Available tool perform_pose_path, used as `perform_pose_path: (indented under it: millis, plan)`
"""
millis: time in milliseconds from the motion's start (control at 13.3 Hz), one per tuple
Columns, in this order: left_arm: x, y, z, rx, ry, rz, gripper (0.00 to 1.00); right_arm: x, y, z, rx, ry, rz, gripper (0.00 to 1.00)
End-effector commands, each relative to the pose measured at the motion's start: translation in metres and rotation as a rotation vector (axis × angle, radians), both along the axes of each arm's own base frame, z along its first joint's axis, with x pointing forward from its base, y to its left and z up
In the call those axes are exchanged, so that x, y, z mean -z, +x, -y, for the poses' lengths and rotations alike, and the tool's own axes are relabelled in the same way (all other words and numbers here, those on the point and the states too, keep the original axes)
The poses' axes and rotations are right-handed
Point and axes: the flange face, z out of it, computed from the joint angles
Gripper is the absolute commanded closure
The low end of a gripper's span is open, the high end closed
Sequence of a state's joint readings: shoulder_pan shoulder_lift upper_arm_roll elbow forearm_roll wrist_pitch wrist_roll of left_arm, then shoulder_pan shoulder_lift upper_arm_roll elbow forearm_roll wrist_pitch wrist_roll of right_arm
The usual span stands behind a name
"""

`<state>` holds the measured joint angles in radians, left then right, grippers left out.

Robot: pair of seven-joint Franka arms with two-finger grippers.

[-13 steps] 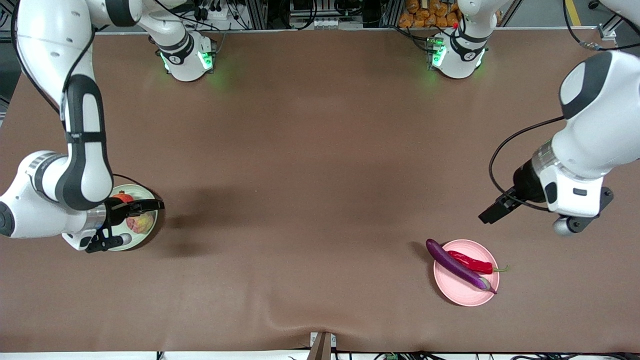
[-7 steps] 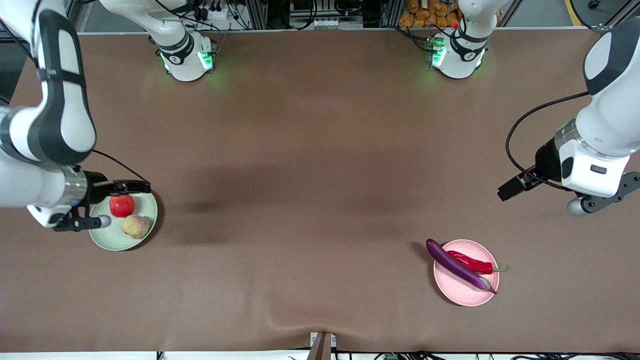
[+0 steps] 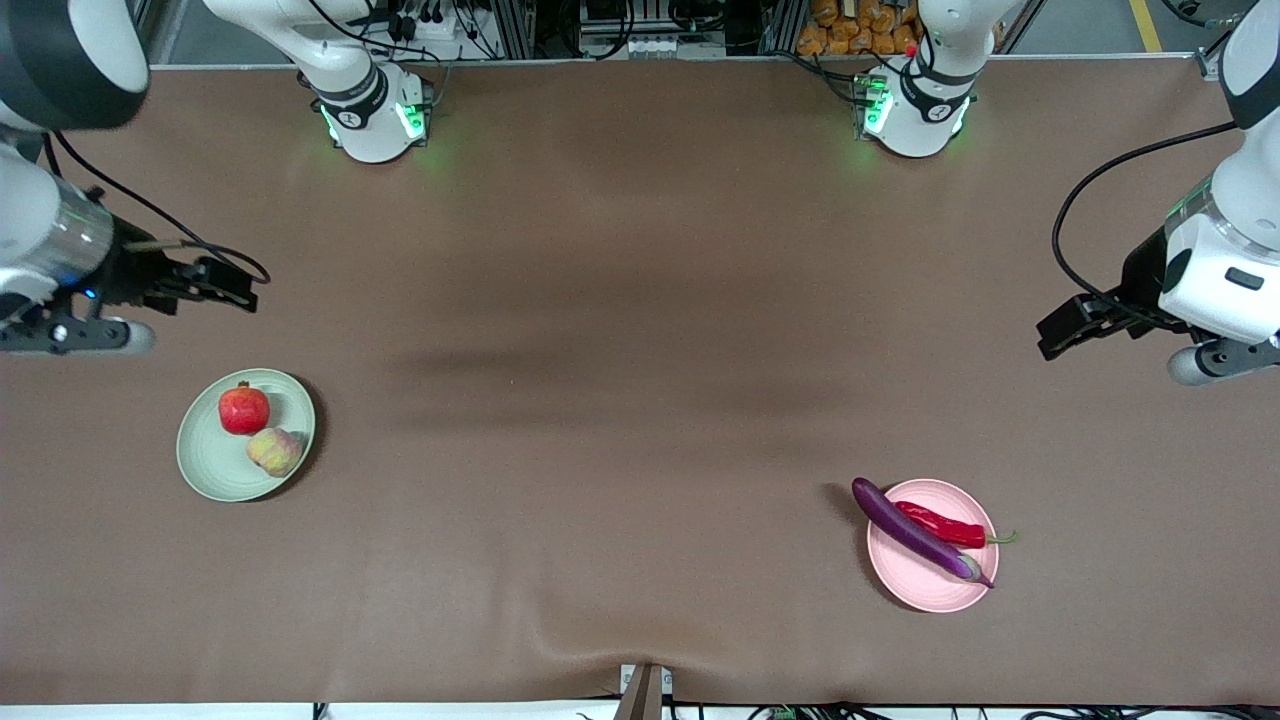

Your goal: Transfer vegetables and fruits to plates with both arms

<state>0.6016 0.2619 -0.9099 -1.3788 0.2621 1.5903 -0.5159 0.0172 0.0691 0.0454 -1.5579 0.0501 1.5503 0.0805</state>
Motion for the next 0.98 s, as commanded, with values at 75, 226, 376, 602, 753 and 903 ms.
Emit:
perform_pose_path:
  millis: [75, 226, 376, 602, 753, 903]
  plan:
    - [-0.037, -0.029, 0.003, 0.086, 0.087, -0.001, 0.00, -0.020, -0.021, 0.044, 0.027, -0.019, -0.002, 0.00]
    - [-0.049, -0.042, -0.025, 0.114, 0.026, -0.031, 0.00, -0.034, -0.029, 0.051, 0.023, -0.017, -0.017, 0.00]
    - [-0.051, -0.059, -0.027, 0.154, 0.042, -0.078, 0.00, -0.047, -0.037, 0.060, 0.004, -0.015, 0.007, 0.00]
    - [-0.045, -0.090, -0.049, 0.131, -0.036, -0.121, 0.00, -0.049, -0.039, 0.064, -0.008, -0.013, 0.000, 0.00]
    - [-0.037, -0.109, -0.050, 0.134, -0.038, -0.149, 0.00, -0.049, -0.041, 0.062, -0.013, -0.014, -0.006, 0.00]
    - [-0.042, -0.115, -0.047, 0.136, -0.027, -0.150, 0.00, -0.048, -0.041, 0.059, -0.020, -0.032, -0.013, 0.00]
